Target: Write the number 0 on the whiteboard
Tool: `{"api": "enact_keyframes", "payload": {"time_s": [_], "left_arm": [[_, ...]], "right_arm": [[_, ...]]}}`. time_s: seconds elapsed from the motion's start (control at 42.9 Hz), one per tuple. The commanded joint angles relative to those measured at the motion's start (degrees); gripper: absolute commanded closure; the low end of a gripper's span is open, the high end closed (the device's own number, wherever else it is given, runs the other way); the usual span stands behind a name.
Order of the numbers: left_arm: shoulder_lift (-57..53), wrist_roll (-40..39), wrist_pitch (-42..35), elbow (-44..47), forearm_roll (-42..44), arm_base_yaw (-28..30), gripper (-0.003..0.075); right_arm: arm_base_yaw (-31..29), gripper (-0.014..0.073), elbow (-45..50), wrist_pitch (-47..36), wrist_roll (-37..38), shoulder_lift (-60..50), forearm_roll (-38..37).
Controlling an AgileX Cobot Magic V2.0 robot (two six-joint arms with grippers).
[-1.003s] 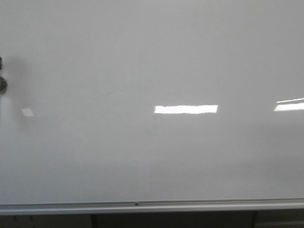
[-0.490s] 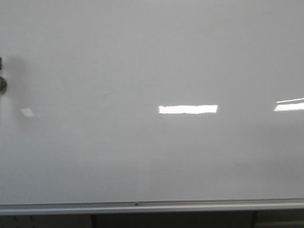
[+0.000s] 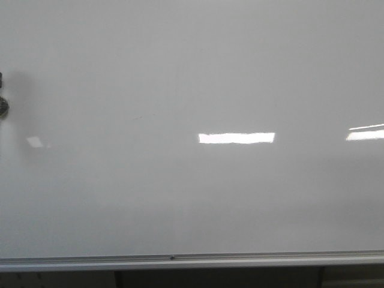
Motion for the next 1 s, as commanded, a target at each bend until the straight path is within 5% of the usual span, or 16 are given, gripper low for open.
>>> {"api": "enact_keyframes", "payload": {"time_s": [0.0,0.187,0.28,0.606,0.886,0.98], "left_arm": [[-1.13,-0.40,-8.32,1.35,-0.31,0.05,0.0740],[-1.13,-0.40,-25.52,0.69,-0.31,0.05,0.0739],[-0.88,-0.40,-27.61,-2.40,-0.21,0.05,0.0739],[12.18,0.18,2.07,-23.46,1.40,-0.05,0.0739],[24.55,0.65,5.97,-27.43,3.00,-0.05,0.0736],[24.96,0.65,5.88,-27.43,3.09,-0.05,0.0660]], "right_arm": [[0.13,0.0663,-0.05,-7.01,-0.30,-0.99,-0.68],[0.13,0.0663,-4.03,-9.79,-0.30,-0.99,-0.68],[0.13,0.0663,-8.61,-8.31,-0.30,-0.82,-0.68],[0.13,0.0663,-27.53,5.31,-0.30,12.66,-0.68],[0.13,0.0659,-30.94,4.63,-0.30,22.67,-0.68],[0.13,0.0610,-30.94,4.76,-0.30,22.82,-0.68]]}}
